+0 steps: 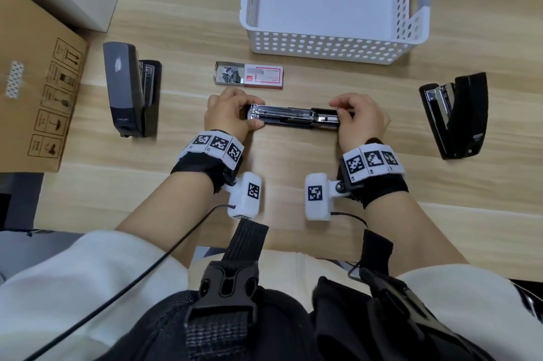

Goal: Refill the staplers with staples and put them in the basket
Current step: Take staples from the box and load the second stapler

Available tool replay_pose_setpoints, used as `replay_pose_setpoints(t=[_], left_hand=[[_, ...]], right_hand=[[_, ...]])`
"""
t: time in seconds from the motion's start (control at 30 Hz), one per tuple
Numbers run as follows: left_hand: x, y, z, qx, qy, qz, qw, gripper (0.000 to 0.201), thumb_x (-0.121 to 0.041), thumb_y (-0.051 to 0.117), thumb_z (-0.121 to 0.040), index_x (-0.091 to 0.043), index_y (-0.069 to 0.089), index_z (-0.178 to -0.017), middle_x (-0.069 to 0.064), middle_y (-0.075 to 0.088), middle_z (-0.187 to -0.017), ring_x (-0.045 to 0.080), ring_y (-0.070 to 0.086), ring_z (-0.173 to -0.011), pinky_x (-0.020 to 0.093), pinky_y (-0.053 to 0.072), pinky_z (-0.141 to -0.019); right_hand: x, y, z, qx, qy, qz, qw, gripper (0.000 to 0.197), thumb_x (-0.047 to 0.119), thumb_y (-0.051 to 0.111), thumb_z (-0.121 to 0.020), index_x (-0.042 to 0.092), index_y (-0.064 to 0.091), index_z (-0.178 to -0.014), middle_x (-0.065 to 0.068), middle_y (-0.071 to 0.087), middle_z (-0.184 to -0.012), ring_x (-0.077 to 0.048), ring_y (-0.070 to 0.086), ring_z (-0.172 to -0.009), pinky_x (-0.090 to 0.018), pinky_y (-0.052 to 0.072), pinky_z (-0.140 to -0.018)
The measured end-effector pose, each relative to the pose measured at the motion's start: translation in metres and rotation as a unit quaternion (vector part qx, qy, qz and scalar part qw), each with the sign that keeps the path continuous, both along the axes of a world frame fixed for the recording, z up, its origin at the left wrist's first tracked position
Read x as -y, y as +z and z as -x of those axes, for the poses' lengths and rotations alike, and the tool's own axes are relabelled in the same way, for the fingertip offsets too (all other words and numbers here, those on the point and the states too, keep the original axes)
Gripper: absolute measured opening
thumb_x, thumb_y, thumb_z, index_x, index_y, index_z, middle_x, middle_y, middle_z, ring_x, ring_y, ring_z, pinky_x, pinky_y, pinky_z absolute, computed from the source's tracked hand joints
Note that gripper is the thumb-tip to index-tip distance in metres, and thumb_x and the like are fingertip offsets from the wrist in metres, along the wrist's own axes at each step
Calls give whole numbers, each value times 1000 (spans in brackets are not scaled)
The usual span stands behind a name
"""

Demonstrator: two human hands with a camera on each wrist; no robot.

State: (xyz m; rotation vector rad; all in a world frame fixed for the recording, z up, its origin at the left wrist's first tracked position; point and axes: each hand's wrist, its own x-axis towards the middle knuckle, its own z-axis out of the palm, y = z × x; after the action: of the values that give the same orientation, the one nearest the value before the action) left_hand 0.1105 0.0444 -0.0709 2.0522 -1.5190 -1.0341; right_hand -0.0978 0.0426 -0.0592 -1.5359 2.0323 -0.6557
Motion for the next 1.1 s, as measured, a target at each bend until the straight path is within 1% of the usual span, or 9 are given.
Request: replay_pose_setpoints(t=[0.13,0.27,0.33,0.4,0.5,0.63,0.73,0.9,1.1], left_hand=[[-1,0,-1,-4,1,-1,1000,39,-16,76,-69,-27,66,-105,-10,47,-98,20,37,-110,21,28,-93],[3,3,-8,-3,-33,-13,999,38,-15,76,-70,-25,66,-105,-8,47,-98,14,36,-102,19,30,-89],[6,5,-18,-52,-50,-35,997,41,-12,75,-70,-19,64,-109,-8,50,-91,10,43,-91,15,37,-81],[12,12,-31,-140,-19,-46,989,41,-6,72,-72,-10,60,-111,-11,53,-82,3,49,-74,5,41,-71],[25,21,-47,-132,58,16,989,23,-8,65,-80,-13,62,-102,-11,57,-78,-9,52,-63,7,44,-69],[47,27,-54,-57,79,43,994,18,-17,56,-86,-19,66,-101,-1,67,-94,9,60,-86,24,48,-86],[61,25,-49,24,7,14,1000,22,-15,54,-87,-17,66,-105,2,68,-105,13,60,-96,20,42,-89],[70,19,-40,96,-58,-15,994,18,-18,62,-81,-19,67,-99,4,69,-103,23,62,-96,34,49,-90],[73,18,-40,119,-106,-17,987,31,-19,67,-78,-22,65,-109,9,60,-111,27,57,-99,36,47,-90]], right_hand=[[3,2,-24,-30,175,-70,982,28,32,66,-80,31,64,-108,4,60,-112,-15,49,-112,-33,18,-108],[3,-2,-34,-52,178,-70,980,28,32,65,-81,36,63,-108,7,57,-112,-15,46,-114,-27,10,-100],[2,-3,-34,-54,179,-65,980,27,31,65,-81,35,64,-108,8,57,-111,-14,46,-113,-25,9,-98],[2,-4,-34,-57,180,-62,980,27,32,65,-81,35,64,-107,8,57,-110,-14,47,-112,-23,9,-96],[2,-4,-34,-52,176,-60,981,27,31,65,-80,35,64,-107,9,57,-109,-14,47,-112,-22,9,-92],[1,-4,-34,-55,173,-59,982,26,31,66,-80,35,64,-106,9,57,-109,-14,48,-110,-22,9,-90],[0,-6,-34,-56,169,-62,982,26,32,66,-80,36,64,-106,11,56,-109,-13,48,-108,-21,9,-88],[0,-6,-33,-62,168,-67,981,27,33,65,-80,36,63,-106,11,55,-109,-13,48,-109,-21,9,-88],[0,-6,-33,-60,169,-70,981,27,33,65,-80,37,63,-107,12,55,-108,-12,48,-109,-20,8,-88]])
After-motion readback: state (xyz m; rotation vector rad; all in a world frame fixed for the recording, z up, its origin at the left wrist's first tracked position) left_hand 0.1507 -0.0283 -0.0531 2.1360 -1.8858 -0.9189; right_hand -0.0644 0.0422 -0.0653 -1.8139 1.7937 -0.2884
